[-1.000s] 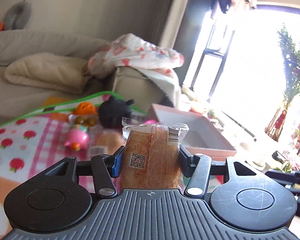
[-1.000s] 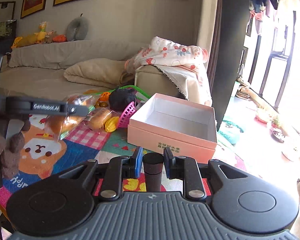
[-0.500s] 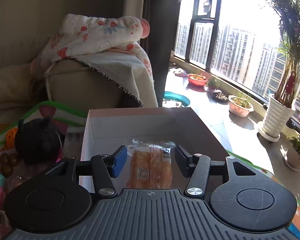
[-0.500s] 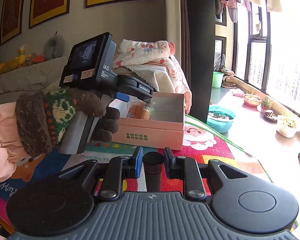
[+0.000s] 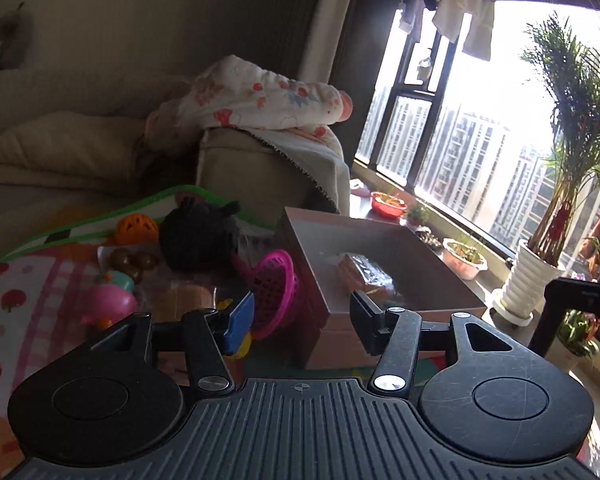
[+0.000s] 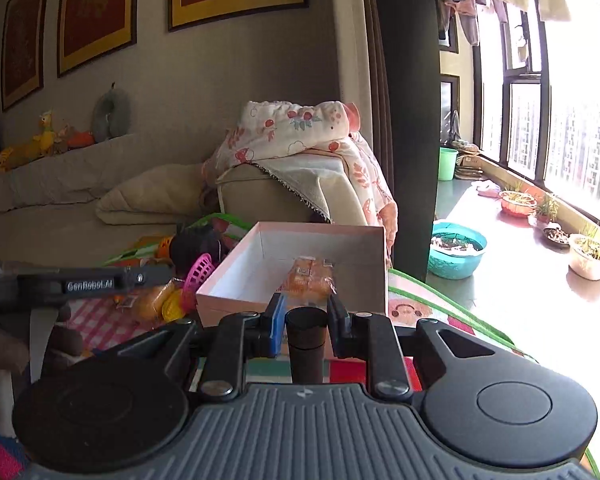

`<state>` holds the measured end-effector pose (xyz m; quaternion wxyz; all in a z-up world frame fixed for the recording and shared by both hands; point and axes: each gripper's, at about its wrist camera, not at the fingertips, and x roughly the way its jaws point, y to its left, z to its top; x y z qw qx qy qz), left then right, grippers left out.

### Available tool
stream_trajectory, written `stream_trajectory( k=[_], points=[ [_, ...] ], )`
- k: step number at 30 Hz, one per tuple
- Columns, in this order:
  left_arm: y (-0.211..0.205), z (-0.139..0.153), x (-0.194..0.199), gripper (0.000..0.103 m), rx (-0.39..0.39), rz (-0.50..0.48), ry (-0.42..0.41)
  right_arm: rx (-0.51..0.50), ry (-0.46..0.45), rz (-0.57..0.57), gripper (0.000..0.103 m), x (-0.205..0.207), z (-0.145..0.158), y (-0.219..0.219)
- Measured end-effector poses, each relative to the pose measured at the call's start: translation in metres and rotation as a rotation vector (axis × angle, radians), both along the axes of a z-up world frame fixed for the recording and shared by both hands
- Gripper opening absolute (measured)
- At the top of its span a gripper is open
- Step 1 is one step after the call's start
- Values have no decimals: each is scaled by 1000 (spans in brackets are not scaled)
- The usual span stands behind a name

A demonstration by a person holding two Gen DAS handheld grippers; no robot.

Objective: Organize objects
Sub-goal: 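Place the bread in the pink box with the left while the right drops the microphone in, then grasp the second bagged bread roll with the left gripper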

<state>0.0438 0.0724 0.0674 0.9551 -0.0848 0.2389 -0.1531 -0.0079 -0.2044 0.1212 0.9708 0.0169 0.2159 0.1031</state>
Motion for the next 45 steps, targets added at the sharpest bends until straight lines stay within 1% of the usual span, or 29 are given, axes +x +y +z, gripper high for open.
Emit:
stream_trajectory(
  k=[3,4,5,7,8,10,11,12,13,16,18,20,22,23,24,26,28,29,30,32,34,36,37,38,39,42,45],
  points=[
    [15,-10,-12,58,8,16,31,88,6,27,22,51,33,13],
    [19,-13,-15,58,15,24,42,109,7,39,24,67,40,17],
    [22,-15,-17,58,28,33,49,117,0,34,29,82,46,21],
    [30,-18,-22,58,73,54,52,114,-20,-29,68,105,53,25],
    [33,-19,-26,58,97,57,49,107,-36,-56,71,111,52,26],
    [41,-23,-33,58,129,55,43,83,-46,-75,74,111,46,28],
    [44,-25,-35,58,134,50,47,76,-40,-75,77,107,39,28],
    [47,-27,-35,58,131,45,53,66,-31,-76,82,101,31,28],
    [49,-30,-33,58,123,42,62,51,-20,-80,84,95,22,28],
    [51,-33,-27,58,103,62,67,-41,25,-81,86,69,-14,33],
    [51,-30,-21,58,83,67,59,-102,61,-69,87,50,-41,39],
    [46,-26,-11,58,83,68,42,-158,93,-46,87,33,-65,47],
    [40,-23,2,58,110,85,27,-207,111,-20,92,15,-85,56],
    [38,-23,10,58,118,102,34,-218,114,-8,94,5,-93,60],
    [38,-23,20,58,116,122,45,-222,117,4,100,-1,-100,64],
    [39,-25,37,58,99,157,83,-231,112,28,103,-11,-109,72],
    [37,-29,53,59,113,178,126,-282,82,44,103,-19,-111,80],
    [36,-32,59,65,113,166,133,-287,59,50,103,-23,-110,82],
    [35,-33,63,67,109,157,138,-287,49,62,103,-24,-109,83],
    [31,-37,73,72,103,148,159,-295,66,82,103,-22,-111,85],
    [26,-41,79,75,102,144,179,-293,79,88,103,-20,-111,85],
    [21,-44,83,76,103,142,191,-289,93,88,103,-17,-112,84],
    [20,-45,83,73,97,140,189,-288,99,87,103,-16,-112,84],
    [20,-45,81,64,89,133,184,-287,104,87,103,-15,-113,84],
    [21,-43,77,57,77,124,177,-285,111,87,103,-14,-113,83],
    [26,-38,60,56,50,106,184,-281,136,90,103,-10,-115,83],
    [44,-37,28,55,-15,79,182,-279,163,97,103,-6,-117,83]
  ],
)
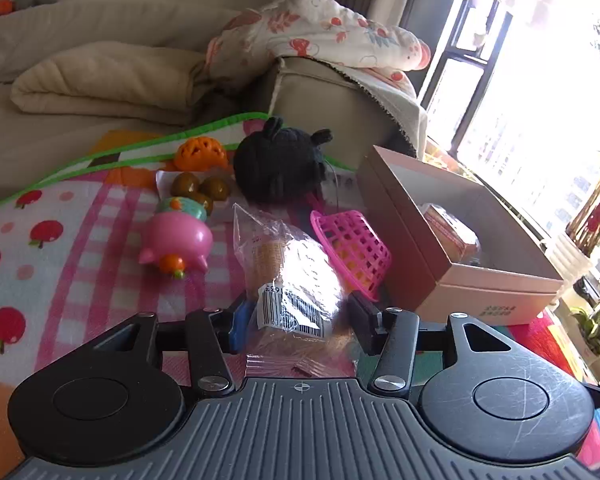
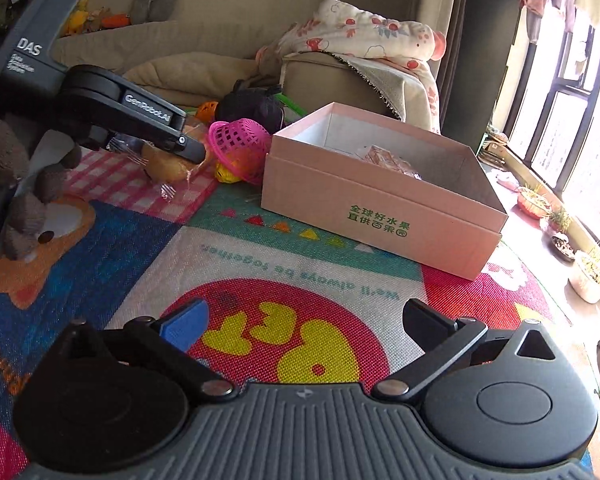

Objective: Organize objects
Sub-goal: 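Grasp the second bagged bread roll with the left gripper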

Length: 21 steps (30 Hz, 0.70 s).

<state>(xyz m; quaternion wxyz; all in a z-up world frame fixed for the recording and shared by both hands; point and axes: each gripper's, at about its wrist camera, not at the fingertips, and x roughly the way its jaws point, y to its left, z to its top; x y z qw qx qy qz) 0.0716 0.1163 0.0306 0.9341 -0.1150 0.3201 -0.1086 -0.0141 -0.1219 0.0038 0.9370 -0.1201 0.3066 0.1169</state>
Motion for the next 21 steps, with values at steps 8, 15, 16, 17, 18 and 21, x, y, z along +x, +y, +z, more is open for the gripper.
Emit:
stream_trajectory(
  k=[8,15,16,17,18,21],
  points=[
    [81,-10,-56,55,-20,207,-80,-40,38,21,103,11,-2,12],
    [107,-23,-63,55,-121,247,-104,-116,-113,95,103,29,26,63],
    [107,-23,-63,55,-126,247,-106,-136,-142,113,103,33,30,73],
    [108,-23,-64,55,-134,248,-107,-153,-163,132,103,39,34,85],
    [110,-24,-64,55,-146,251,-108,-166,-177,147,99,47,38,97],
    [115,-26,-66,55,-189,256,-109,-199,-161,169,89,77,42,131]
  ],
)
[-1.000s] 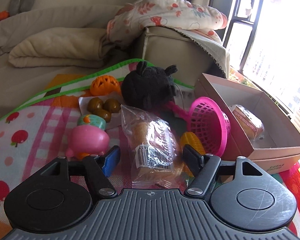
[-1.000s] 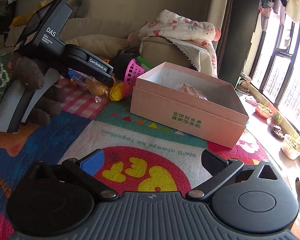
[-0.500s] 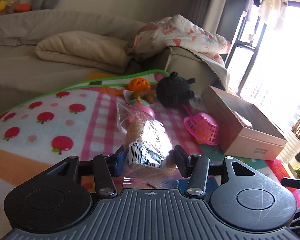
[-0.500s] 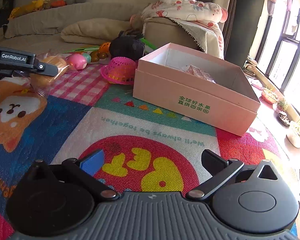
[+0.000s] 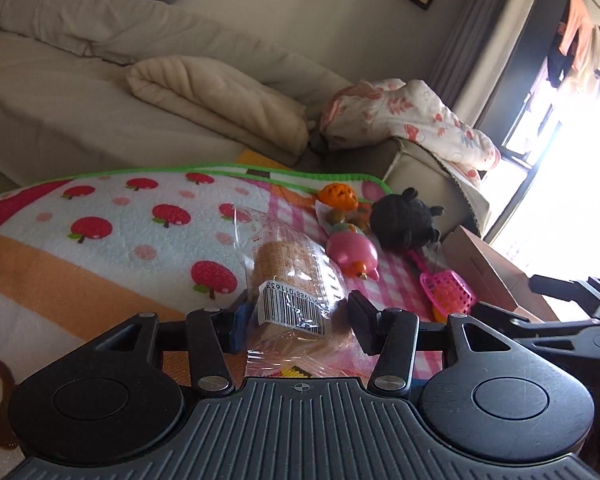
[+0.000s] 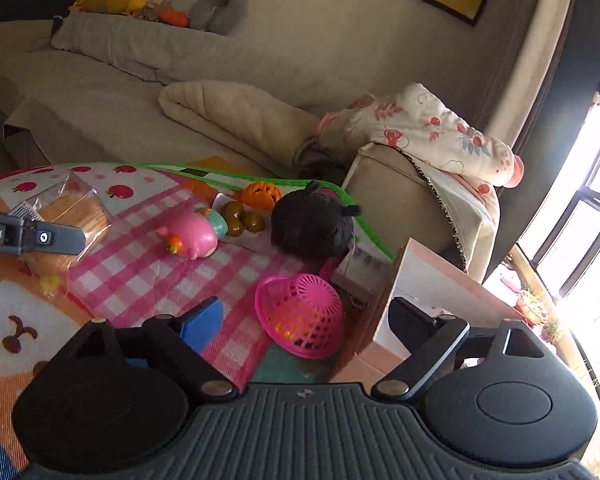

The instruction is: Organize objects

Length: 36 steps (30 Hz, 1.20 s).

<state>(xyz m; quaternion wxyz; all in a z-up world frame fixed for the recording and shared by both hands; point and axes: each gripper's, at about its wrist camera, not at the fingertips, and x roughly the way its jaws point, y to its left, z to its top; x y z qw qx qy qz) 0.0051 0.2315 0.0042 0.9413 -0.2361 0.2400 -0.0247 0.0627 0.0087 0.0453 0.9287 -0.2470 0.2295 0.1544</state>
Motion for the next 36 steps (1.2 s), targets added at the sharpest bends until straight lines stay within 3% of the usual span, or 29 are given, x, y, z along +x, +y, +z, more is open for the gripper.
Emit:
stream_trajectory(
  k=[6,10,12,13,22,28,32,36],
  points=[
    [2,-1,-1,55,-24,-4,-8,-104,67,-83,85,71,-10,37],
    [6,-3,-2,55,-45,-9,-9,-119,120,-104,84,84,-18,37],
    [6,-4,-2,55,-52,-9,-8,-120,142,-102,75,80,-23,33],
    [6,-4,-1,55,-53,-9,-7,-125,153,-100,63,79,-24,32],
    [7,-5,-1,55,-54,-8,0,-143,98,-15,38,4,-14,8],
    [8,-5,-1,55,-52,-8,3,-131,113,76,36,-61,-5,-17],
    [7,-6,1,55,-43,-6,8,-66,173,149,41,-89,0,-30],
    [6,-6,1,55,-38,-2,13,-4,192,195,63,-104,3,-34]
  ],
)
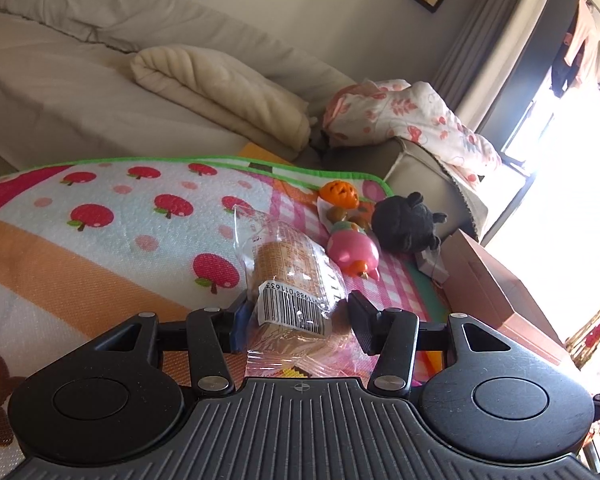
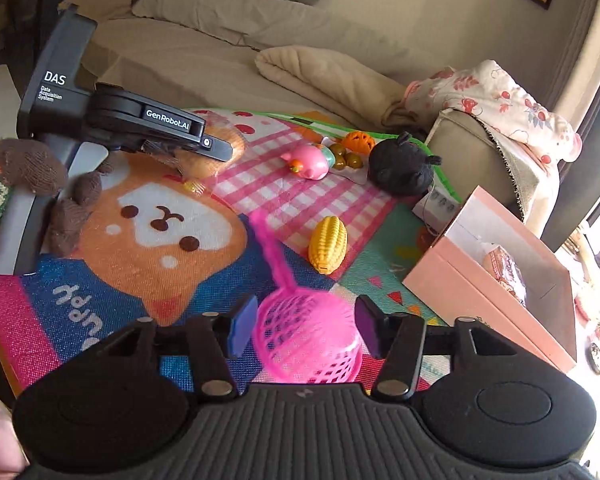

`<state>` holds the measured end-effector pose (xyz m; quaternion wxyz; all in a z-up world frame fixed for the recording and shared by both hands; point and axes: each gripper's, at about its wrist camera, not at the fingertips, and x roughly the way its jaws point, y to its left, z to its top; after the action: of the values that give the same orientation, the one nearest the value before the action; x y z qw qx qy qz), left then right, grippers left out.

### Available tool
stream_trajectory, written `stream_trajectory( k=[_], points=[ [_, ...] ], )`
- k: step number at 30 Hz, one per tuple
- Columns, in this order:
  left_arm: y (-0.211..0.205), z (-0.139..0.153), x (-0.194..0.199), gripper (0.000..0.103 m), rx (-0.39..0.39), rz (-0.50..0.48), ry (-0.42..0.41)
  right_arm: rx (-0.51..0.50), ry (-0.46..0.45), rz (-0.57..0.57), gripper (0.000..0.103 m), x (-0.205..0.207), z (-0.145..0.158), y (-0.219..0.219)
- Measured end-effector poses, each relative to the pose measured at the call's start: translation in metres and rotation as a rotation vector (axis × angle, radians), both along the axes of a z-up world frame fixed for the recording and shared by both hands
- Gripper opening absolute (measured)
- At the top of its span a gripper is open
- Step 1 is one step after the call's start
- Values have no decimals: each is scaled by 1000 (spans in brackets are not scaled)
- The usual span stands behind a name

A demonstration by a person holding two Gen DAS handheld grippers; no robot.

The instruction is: Organize objects

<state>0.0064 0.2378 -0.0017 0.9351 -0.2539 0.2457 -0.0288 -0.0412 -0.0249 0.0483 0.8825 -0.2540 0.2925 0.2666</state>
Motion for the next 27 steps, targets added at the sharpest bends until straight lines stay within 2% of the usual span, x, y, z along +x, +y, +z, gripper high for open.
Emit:
stream_trajectory(
  k=[2,7,8,10,14,15,16,18,20,24,27],
  points=[
    [0,0,0,55,2,1,1,29,-3,-8,68,2,2,0],
    [0,0,0,55,0,0,2,103,21,-54,68,27,5,4],
    [0,0,0,55,0,0,2,116,36,-64,67,35,4,7],
    [0,0,0,55,0,0,3,139,79,-99,58,55,-1,17],
    [1,-1,0,55,3,-1,3,116,145,-173,58,96,-17,39],
    [1,-1,0,55,6,-1,3,104,163,-200,54,108,-23,43],
    [0,-1,0,55,10,0,4,97,180,-220,41,116,-27,44],
    [-1,-1,0,55,21,1,8,114,214,-235,30,124,-28,40],
    [-3,0,0,55,32,1,13,133,217,-240,30,118,-22,33],
    [-12,5,-1,55,91,-7,25,159,157,-211,30,82,-2,1],
    [-27,12,-11,54,110,-81,48,164,115,-210,30,50,9,-35]
  ],
)
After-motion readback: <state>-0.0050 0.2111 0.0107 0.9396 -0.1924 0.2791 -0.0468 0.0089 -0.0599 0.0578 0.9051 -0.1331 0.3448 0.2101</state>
